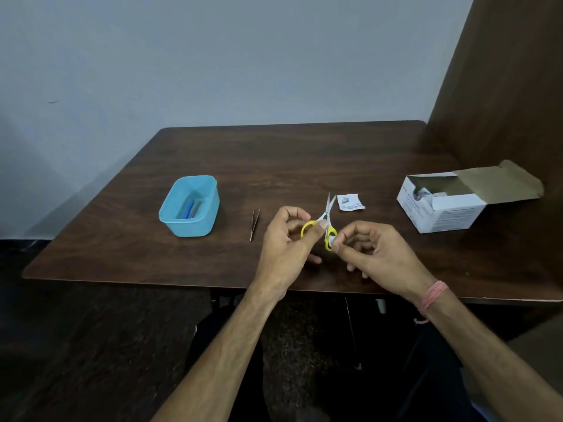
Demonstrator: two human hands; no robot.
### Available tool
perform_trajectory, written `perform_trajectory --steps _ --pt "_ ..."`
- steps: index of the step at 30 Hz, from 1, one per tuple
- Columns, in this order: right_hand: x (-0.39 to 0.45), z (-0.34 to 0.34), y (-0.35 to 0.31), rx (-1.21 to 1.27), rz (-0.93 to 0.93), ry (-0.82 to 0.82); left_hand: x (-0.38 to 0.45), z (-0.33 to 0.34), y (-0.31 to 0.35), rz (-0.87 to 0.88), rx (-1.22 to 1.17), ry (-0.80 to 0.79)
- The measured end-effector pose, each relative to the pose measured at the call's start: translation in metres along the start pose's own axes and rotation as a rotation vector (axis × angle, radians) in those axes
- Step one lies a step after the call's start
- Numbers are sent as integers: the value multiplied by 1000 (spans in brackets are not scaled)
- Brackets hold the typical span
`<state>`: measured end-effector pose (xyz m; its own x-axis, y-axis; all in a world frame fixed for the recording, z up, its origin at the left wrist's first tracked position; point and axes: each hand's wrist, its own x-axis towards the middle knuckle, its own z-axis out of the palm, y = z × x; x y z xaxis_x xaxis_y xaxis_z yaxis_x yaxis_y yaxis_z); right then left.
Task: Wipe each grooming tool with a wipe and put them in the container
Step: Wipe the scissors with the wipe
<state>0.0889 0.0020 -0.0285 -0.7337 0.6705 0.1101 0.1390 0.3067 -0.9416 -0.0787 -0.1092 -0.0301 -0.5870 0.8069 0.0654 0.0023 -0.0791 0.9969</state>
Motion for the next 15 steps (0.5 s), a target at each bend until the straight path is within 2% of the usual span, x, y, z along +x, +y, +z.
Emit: perform_trajectory --steps 6,11,15 --pt "11 1 -3 -57 -3 -23 4 -3 -3 -10 -50 31" --pt "19 0 2 13 -48 248 5 -2 -6 4 1 49" --pt "19 7 0 -236 -247 277 5 -1 -7 -10 71 26"
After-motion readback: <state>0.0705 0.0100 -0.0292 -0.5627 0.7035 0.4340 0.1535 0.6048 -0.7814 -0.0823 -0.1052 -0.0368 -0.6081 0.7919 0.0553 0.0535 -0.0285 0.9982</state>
